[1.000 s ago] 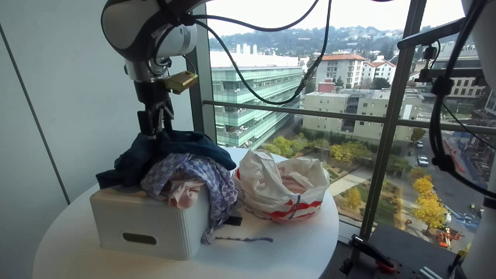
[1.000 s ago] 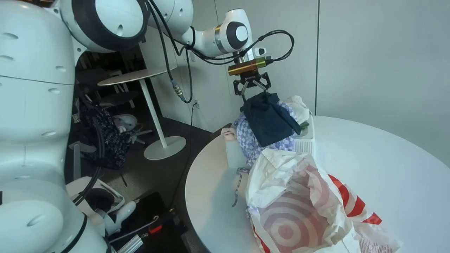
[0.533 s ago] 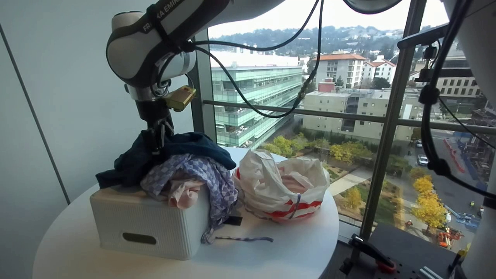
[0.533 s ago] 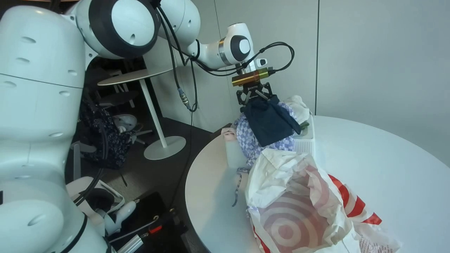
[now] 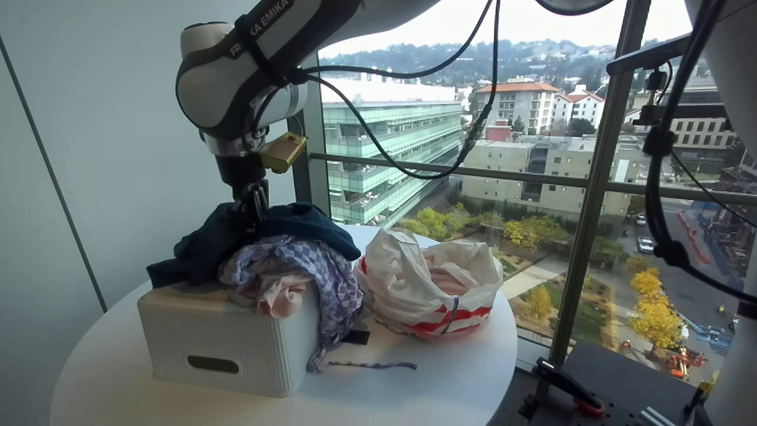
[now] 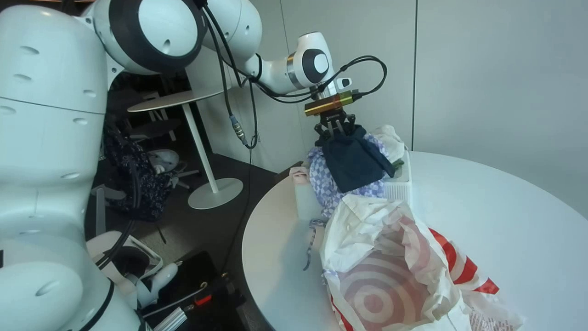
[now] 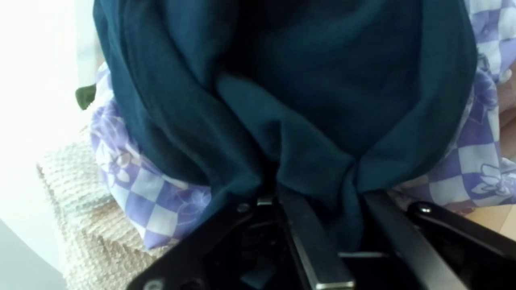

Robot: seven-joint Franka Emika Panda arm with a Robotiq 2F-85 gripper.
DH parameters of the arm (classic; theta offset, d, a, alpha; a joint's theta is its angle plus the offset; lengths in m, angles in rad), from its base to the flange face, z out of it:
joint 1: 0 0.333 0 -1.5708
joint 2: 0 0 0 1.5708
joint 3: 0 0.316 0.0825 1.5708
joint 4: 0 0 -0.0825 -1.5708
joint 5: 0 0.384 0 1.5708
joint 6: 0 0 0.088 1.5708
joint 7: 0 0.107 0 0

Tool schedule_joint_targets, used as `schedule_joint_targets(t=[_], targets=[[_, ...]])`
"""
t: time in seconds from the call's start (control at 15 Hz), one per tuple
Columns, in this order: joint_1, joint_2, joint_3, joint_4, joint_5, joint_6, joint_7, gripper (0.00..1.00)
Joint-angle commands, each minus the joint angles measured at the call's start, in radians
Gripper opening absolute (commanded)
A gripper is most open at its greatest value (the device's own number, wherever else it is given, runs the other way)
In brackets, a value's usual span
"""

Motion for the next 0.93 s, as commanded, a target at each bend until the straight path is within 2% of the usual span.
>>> schedule_joint_targets(t=[0.0,0.07,0.13,0.4,0.87], targets=[[-0.019,-0.081,-0.002,-0.081,0.011,0.029,0.017,0.01],[-0.027,-0.096,0.002,-0.094,0.022,0.034,0.012,0.00],[-0.042,-0.116,0.011,-0.110,0.052,0.053,0.005,0.03],[-0.097,-0.202,0.032,-0.160,0.212,0.142,-0.006,0.03],[-0.146,-0.333,0.019,-0.206,0.387,0.297,-0.005,0.03]])
